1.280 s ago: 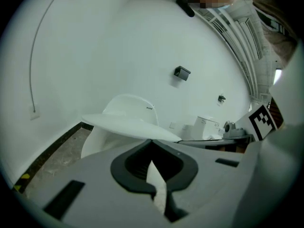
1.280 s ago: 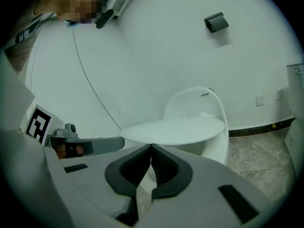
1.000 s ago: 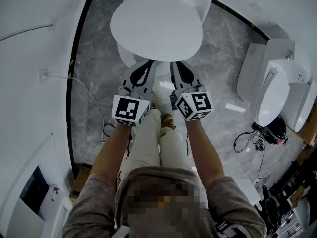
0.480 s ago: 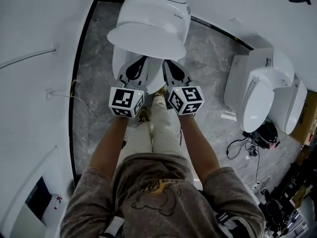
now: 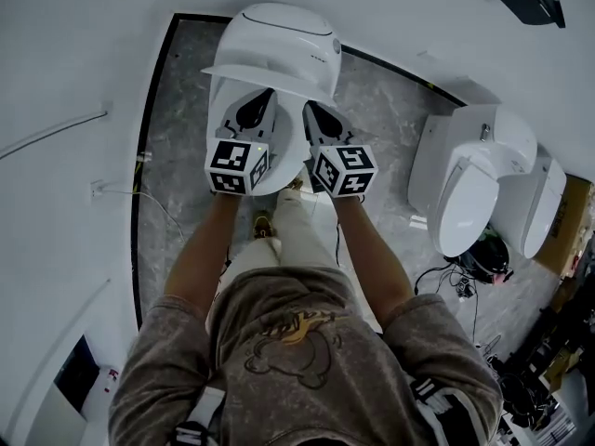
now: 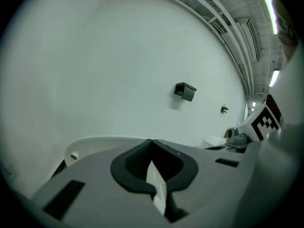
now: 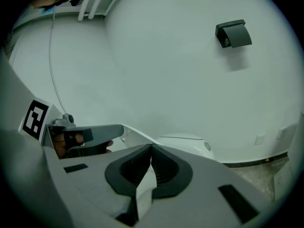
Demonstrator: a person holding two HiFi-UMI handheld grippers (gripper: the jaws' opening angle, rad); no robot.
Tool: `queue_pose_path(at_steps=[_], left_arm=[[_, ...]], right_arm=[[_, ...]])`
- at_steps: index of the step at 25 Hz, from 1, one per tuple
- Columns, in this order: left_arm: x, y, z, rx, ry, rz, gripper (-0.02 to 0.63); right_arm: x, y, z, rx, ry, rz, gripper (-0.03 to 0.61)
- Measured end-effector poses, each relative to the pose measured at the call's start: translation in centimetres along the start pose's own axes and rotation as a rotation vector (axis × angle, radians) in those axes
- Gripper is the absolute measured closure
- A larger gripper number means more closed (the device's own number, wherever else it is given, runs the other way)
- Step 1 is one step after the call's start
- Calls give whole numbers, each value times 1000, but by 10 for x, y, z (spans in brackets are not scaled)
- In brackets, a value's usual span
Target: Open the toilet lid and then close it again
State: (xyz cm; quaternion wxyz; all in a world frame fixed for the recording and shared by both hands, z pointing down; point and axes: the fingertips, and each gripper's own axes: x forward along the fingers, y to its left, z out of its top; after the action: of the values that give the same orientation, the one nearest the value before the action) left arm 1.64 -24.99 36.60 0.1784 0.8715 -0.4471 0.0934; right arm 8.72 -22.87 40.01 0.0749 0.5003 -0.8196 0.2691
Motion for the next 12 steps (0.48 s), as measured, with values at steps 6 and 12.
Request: queue_pose_path(at_steps=[6,12], left_arm=[[39,11,23,3,1,0,604],[65,18,38,7,-5,1,604]], right_arm=[[25,-22,27,-1,-4,-4,552],[44,-38,42,1,11,6,552]])
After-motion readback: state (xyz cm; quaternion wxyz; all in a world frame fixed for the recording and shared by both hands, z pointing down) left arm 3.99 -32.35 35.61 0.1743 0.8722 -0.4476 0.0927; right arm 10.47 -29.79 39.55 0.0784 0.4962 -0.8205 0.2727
